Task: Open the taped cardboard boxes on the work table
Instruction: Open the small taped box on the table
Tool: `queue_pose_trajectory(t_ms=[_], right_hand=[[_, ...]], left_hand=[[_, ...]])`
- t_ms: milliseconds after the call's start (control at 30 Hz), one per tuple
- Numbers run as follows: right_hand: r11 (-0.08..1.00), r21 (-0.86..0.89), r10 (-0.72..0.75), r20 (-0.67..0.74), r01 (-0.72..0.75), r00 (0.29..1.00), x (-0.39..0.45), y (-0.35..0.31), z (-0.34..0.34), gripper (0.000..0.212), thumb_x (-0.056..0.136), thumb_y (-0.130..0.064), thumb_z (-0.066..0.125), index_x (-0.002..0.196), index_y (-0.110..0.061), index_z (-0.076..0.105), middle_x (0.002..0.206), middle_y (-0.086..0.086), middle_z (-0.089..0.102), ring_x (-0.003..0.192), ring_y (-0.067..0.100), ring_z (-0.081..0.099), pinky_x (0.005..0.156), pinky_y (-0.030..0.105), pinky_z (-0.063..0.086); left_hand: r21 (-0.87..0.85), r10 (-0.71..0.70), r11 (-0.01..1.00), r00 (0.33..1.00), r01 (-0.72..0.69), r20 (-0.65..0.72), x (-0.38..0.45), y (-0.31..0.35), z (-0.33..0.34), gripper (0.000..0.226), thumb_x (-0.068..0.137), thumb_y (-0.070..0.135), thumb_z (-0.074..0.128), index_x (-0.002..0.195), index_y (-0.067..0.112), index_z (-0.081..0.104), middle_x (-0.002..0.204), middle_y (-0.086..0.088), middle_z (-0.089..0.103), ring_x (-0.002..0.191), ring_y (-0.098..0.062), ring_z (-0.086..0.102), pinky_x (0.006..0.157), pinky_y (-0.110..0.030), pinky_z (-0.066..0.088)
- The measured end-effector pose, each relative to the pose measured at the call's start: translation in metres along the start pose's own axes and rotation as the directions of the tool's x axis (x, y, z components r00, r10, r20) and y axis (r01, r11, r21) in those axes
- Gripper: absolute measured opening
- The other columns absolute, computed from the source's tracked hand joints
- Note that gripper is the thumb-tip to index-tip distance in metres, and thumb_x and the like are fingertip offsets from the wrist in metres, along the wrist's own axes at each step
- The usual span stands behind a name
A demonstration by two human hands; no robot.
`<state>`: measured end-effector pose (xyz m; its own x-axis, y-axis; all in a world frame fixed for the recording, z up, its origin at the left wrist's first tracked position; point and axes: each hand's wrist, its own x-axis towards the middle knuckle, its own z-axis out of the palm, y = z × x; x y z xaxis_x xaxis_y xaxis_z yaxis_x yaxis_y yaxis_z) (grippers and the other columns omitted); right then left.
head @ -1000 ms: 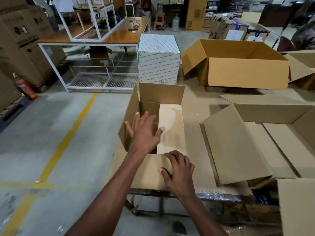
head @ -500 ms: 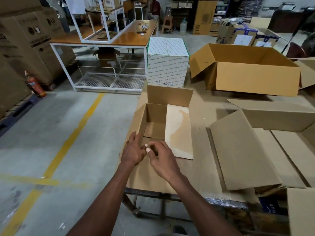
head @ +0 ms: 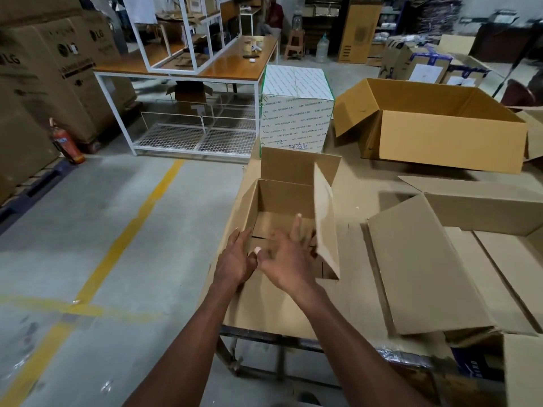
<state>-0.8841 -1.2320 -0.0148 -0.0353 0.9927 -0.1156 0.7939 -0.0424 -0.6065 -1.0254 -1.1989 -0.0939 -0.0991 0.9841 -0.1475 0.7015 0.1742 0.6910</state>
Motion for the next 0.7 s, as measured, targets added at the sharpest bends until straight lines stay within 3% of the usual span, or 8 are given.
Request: queue_pose_trajectory(t_ms=[133, 233, 367, 433, 500, 600, 700], right_hand=[[0.99, -0.038, 0.133, -0.128, -0.139, 0.983, 0.012, 0.037, -0.024, 0.068, 0.092, -0.052, 0.06, 0.152, -0.035, 0.034, 0.167, 0.006, -0.022, 0.148, 0.048, -0.022, 0.12, 0.062, -0.002], [0.957, -0.003, 0.287, -0.124, -0.29, 0.95, 0.024, 0.07, -0.033, 0.078, 0.089, -0.054, 0.063, 0.155, -0.032, 0.028, 0.167, 0.01, -0.018, 0.147, 0.054, -0.019, 0.118, 0.064, 0.0], [0.94, 0.055, 0.328, 0.108, -0.335, 0.938, 0.029, 0.11, -0.037, 0.109, 0.075, -0.068, 0.074, 0.16, -0.031, 0.016, 0.169, 0.009, -0.009, 0.151, 0.051, -0.004, 0.121, 0.063, 0.011], [0.953, 0.035, 0.281, 0.273, -0.302, 0.92, 0.028, 0.122, -0.039, 0.131, 0.06, -0.073, 0.081, 0.161, -0.035, 0.006, 0.168, 0.006, -0.015, 0.153, 0.045, -0.004, 0.121, 0.063, 0.015], [0.967, -0.025, 0.248, 0.338, -0.255, 0.908, 0.026, 0.13, -0.04, 0.143, 0.052, -0.07, 0.087, 0.16, -0.038, -0.001, 0.167, 0.004, -0.023, 0.154, 0.042, -0.005, 0.121, 0.06, 0.018], [0.978, -0.045, 0.208, 0.304, -0.204, 0.93, 0.025, 0.136, -0.036, 0.139, 0.047, -0.068, 0.09, 0.159, -0.04, 0.013, 0.167, 0.003, -0.021, 0.154, 0.039, 0.006, 0.12, 0.055, 0.026], [0.988, -0.022, 0.153, 0.273, -0.153, 0.95, 0.022, 0.137, -0.036, 0.11, 0.056, -0.062, 0.09, 0.15, -0.038, 0.039, 0.169, 0.002, -0.013, 0.151, 0.033, 0.026, 0.114, 0.043, 0.038]], left_hand=[[-0.014, -0.007, 1.0, 0.999, 0.006, -0.034, -0.002, 0.003, 0.001, 0.07, 0.097, 0.031, 0.061, 0.157, 0.042, 0.026, 0.167, 0.01, 0.017, 0.143, -0.025, 0.042, 0.112, -0.037, 0.036], [-0.031, -0.015, 0.999, 0.999, 0.014, -0.047, -0.003, 0.003, 0.002, 0.074, 0.097, 0.034, 0.062, 0.157, 0.046, 0.02, 0.166, 0.011, 0.02, 0.139, -0.028, 0.046, 0.111, -0.038, 0.039], [-0.015, -0.016, 1.0, 0.999, 0.015, -0.046, -0.004, 0.004, 0.002, 0.076, 0.097, 0.036, 0.062, 0.158, 0.046, 0.017, 0.166, 0.01, 0.021, 0.133, -0.029, 0.052, 0.108, -0.039, 0.042], [-0.004, -0.021, 1.0, 0.999, 0.021, -0.04, -0.003, 0.005, 0.001, 0.076, 0.097, 0.037, 0.062, 0.158, 0.045, 0.017, 0.165, 0.01, 0.022, 0.131, -0.029, 0.054, 0.107, -0.039, 0.042], [-0.005, -0.023, 1.0, 0.999, 0.023, -0.031, -0.003, 0.005, 0.001, 0.077, 0.096, 0.038, 0.063, 0.157, 0.046, 0.017, 0.165, 0.011, 0.022, 0.129, -0.029, 0.055, 0.105, -0.038, 0.043], [0.029, -0.016, 0.999, 1.0, 0.017, -0.026, -0.001, 0.004, 0.001, 0.078, 0.096, 0.041, 0.063, 0.158, 0.045, 0.016, 0.164, 0.01, 0.022, 0.124, -0.03, 0.058, 0.102, -0.04, 0.046], [0.069, -0.026, 0.997, 0.999, 0.028, -0.03, 0.003, 0.004, 0.003, 0.079, 0.095, 0.045, 0.063, 0.157, 0.045, 0.016, 0.163, 0.008, 0.022, 0.12, -0.032, 0.06, 0.099, -0.043, 0.049]])
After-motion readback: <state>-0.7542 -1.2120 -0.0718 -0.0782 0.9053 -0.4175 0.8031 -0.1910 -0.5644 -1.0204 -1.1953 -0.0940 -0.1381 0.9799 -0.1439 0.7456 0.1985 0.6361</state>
